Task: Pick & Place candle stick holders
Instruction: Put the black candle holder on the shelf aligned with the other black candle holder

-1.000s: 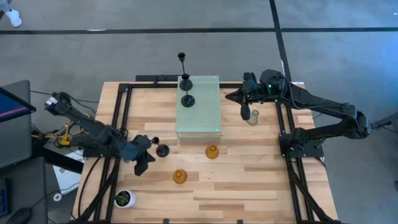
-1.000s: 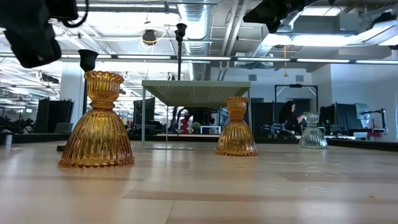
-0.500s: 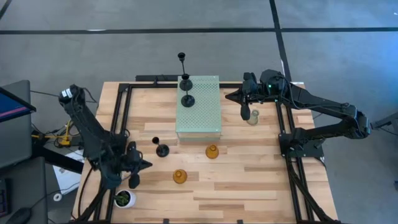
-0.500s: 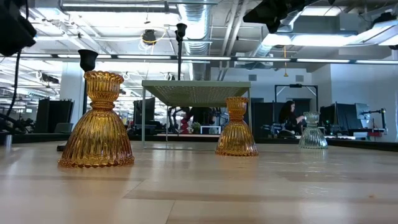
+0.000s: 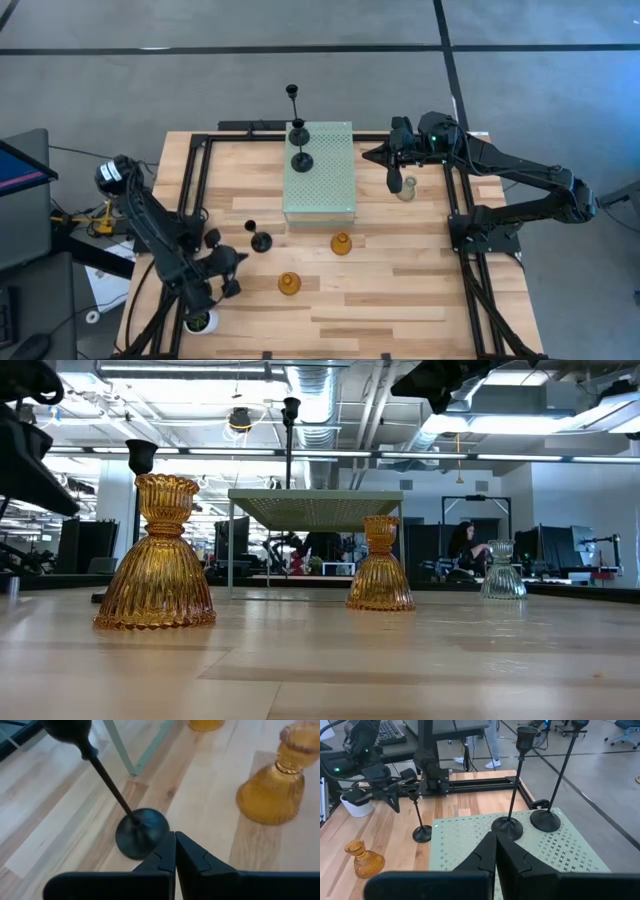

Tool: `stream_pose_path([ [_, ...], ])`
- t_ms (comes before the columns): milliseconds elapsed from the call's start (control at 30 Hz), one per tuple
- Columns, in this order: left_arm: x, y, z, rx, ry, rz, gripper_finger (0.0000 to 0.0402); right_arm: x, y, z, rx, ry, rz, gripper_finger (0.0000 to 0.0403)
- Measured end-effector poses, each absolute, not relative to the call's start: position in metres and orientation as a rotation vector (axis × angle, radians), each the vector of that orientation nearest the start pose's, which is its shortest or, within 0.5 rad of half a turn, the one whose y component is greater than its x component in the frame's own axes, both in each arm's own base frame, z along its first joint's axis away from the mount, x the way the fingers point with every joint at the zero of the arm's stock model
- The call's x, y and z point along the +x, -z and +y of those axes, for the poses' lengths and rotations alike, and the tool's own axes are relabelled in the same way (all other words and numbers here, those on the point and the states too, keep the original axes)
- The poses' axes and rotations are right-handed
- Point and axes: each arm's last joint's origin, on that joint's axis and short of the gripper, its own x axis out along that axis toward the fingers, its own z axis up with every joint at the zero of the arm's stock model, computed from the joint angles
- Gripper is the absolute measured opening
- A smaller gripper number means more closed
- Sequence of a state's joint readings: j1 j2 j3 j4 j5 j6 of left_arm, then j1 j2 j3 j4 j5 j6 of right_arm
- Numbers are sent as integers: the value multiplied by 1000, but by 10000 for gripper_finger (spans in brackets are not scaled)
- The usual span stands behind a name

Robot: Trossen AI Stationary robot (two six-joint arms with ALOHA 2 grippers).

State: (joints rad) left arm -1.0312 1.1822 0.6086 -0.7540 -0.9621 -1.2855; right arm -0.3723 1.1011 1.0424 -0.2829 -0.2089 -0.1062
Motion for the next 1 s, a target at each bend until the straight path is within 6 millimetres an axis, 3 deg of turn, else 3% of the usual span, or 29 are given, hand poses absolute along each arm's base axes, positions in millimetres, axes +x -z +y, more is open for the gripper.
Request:
stream_pose_path([
  [433,119,-182,-136,-123,-413,576,39,225,-352,-81,-5,145,335,0],
  [1000,144,-182,-109,-177,-612,563,236,225,-352,-81,-6,144,337,0],
])
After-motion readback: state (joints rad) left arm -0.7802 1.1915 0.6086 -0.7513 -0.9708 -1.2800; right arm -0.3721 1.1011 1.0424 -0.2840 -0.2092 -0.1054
